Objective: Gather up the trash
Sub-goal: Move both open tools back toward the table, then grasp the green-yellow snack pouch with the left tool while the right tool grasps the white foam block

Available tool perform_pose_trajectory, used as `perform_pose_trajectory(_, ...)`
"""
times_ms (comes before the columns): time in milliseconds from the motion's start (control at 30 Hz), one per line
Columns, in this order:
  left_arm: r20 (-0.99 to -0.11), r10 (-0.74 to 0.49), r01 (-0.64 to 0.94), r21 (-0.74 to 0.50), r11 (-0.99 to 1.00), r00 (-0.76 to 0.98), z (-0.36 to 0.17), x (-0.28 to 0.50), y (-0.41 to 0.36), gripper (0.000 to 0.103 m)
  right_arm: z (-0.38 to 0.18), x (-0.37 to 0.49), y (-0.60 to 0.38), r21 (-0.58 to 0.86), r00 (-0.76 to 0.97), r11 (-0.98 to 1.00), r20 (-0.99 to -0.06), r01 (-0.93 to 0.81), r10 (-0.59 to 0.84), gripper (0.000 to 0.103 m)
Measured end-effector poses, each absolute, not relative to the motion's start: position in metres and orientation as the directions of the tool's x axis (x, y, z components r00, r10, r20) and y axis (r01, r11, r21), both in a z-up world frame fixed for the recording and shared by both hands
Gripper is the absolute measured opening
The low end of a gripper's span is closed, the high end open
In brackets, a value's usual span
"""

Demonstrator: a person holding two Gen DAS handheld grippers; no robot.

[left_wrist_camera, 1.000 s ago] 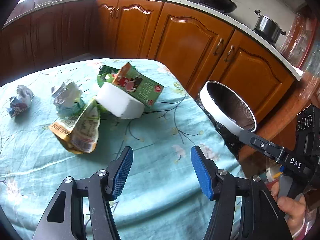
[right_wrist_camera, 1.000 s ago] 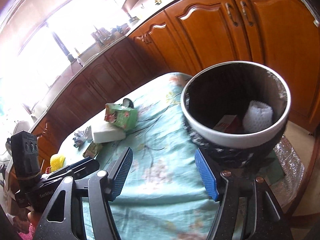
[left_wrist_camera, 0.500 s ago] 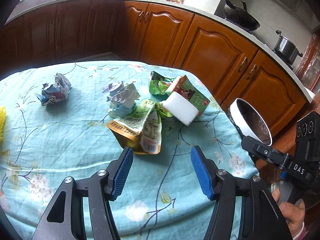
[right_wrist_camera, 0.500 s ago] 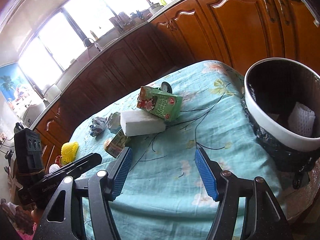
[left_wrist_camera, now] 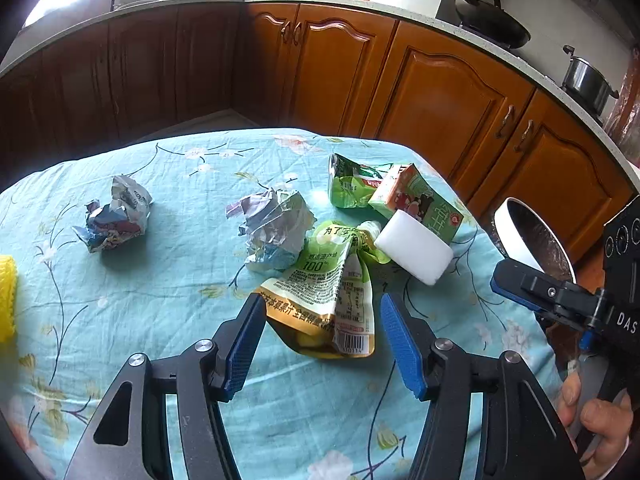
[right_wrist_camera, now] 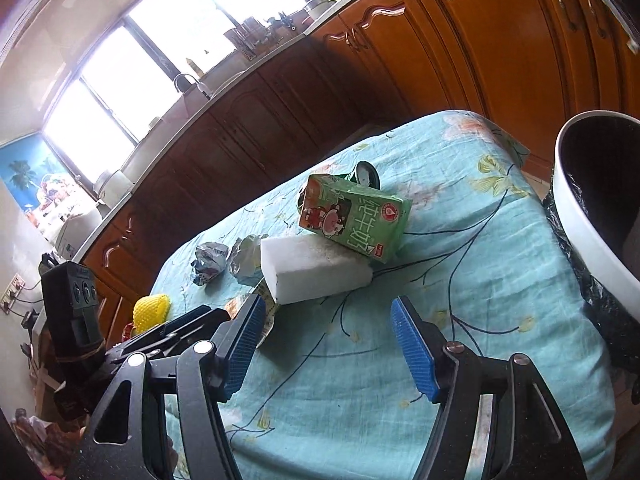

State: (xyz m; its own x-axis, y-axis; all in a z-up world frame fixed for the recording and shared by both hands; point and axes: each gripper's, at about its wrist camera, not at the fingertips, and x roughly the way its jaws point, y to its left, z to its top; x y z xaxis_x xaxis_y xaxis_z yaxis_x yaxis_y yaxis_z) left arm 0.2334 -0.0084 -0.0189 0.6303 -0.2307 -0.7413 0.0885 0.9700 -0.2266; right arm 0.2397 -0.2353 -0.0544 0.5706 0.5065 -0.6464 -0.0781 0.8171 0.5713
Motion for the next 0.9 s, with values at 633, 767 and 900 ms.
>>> perform_pose_trajectory(633,-0.766,-0.228,0.135,-0.183,0.974,0.601,-0.041,0.264,-0.021,0.057,-0.114,0.277,-0.234,0.859,0.544,0.5,-0.474,0.111,0.693,0.043)
perform_pose_trajectory(767,-0.774,-0.219,0.147,-0.163,0.976,0.594,-0.045,0.266,-0.026,0.05,-0.098,0.264,-0.243,0.822,0.553,0.566,-0.496,0.052,0.669,0.025)
perform_pose_trajectory(900,-0.795,-0.207,0.162,-0.139,0.977,0.571,-0.049,0.267,-0.034,0.031,-0.084,0.242,-0.256,0.737,0.552,0.676,-0.567,0.007,0.612,0.014)
